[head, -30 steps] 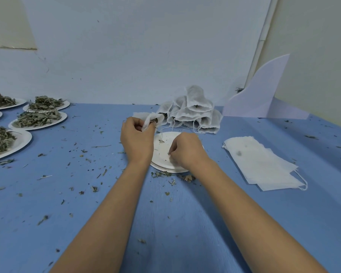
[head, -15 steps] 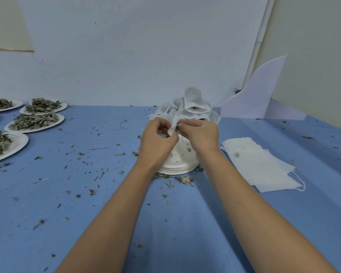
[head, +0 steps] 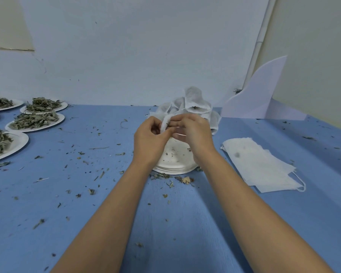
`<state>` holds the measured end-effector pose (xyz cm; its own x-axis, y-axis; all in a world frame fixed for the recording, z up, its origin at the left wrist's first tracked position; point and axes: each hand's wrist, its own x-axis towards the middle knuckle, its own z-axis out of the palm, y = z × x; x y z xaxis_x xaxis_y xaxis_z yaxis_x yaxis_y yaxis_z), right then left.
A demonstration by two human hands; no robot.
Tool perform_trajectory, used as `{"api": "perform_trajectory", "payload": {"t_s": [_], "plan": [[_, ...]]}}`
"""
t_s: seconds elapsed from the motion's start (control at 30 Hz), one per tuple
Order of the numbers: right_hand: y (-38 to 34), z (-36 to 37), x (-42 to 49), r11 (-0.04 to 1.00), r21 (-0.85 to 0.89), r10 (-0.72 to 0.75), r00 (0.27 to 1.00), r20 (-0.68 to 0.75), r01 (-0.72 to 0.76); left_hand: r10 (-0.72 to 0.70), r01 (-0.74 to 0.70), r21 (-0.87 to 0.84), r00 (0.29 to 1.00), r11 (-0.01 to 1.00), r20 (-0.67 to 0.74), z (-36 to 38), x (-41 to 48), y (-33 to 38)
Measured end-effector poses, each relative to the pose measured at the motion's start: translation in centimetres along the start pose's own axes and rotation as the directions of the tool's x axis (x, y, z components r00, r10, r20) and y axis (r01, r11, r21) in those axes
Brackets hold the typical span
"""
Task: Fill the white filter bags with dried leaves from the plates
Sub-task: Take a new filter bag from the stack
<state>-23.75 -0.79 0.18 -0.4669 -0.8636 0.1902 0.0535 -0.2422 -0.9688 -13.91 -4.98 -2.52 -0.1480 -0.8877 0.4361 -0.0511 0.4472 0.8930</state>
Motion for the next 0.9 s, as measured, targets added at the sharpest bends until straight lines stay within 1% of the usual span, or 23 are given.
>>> {"api": "perform_trajectory", "payload": {"t_s": [0.07, 0.1, 0.17, 0.2, 0.23, 0.3, 0.33, 0.4, 0.5, 0.57, 0.63, 0.77, 0.83, 0.9], "plan": [[0.2, -0.2, 0.0, 0.999, 0.031, -0.018, 0.995, -0.097, 0.021, -0.018, 0.018, -0.017, 1.000, 1.000, 0.001, 0.0, 0.0, 0.0], [0.3, -0.3, 0.1, 0.999, 0.003, -0.040, 0.989, -0.140, 0.041, -0.030, 0.030, -0.023, 1.000, 0.999, -0.002, 0.0, 0.0, 0.0], [0.6, -0.8, 0.4, 0.979, -0.181, -0.126, 0.974, -0.189, 0.091, -0.050, 0.049, -0.033, 0.999, 0.998, -0.010, 0.0, 0.0, 0.0], [0.7, -1.1, 0.6, 0.954, -0.279, -0.159, 0.972, -0.171, 0.107, -0.057, 0.056, -0.040, 0.998, 0.998, -0.012, 0.0, 0.0, 0.0], [0.7, -1.2, 0.7, 0.933, -0.342, -0.162, 0.978, -0.131, 0.109, -0.062, 0.061, -0.048, 0.998, 0.997, -0.009, 0.0, 0.0, 0.0], [0.8, -1.1, 0.6, 0.918, -0.387, -0.113, 0.992, -0.052, 0.084, -0.066, 0.066, -0.060, 0.998, 0.996, 0.007, 0.0, 0.0, 0.1], [0.8, -1.0, 0.5, 0.909, -0.407, -0.110, 0.993, -0.034, 0.086, -0.063, 0.064, -0.063, 0.998, 0.996, 0.014, 0.0, 0.0, 0.1], [0.9, -0.9, 0.5, 0.867, -0.478, -0.166, 0.986, -0.018, 0.137, -0.050, 0.049, -0.060, 0.999, 0.997, -0.003, 0.0, 0.0, 0.1], [1.1, -0.4, 0.1, 0.788, -0.558, -0.278, 0.959, 0.053, 0.260, -0.053, 0.051, -0.028, 0.994, 0.998, -0.098, -0.2, 0.2, -0.2], [1.1, 0.3, -0.2, 0.773, -0.563, -0.290, 0.952, 0.097, 0.292, -0.062, 0.063, 0.002, 0.984, 0.998, -0.170, -0.4, 0.4, -0.5], [1.1, 0.9, -0.5, 0.795, -0.538, -0.243, 0.960, 0.141, 0.280, -0.065, 0.075, 0.036, 0.972, 0.997, -0.228, -0.8, 0.6, -0.8], [1.1, 1.3, -0.6, 0.840, -0.483, -0.138, 0.958, 0.251, 0.247, -0.075, 0.093, 0.038, 0.941, 0.995, -0.329, -1.1, 0.8, -1.0], [1.2, 1.3, -0.6, 0.858, -0.462, -0.117, 0.962, 0.247, 0.223, -0.060, 0.079, 0.049, 0.948, 0.996, -0.314, -1.1, 0.9, -1.0], [1.1, 0.9, -0.5, 0.893, -0.418, -0.083, 0.972, 0.220, 0.171, -0.038, 0.052, 0.054, 0.969, 0.997, -0.243, -1.0, 0.8, -1.1]]}}
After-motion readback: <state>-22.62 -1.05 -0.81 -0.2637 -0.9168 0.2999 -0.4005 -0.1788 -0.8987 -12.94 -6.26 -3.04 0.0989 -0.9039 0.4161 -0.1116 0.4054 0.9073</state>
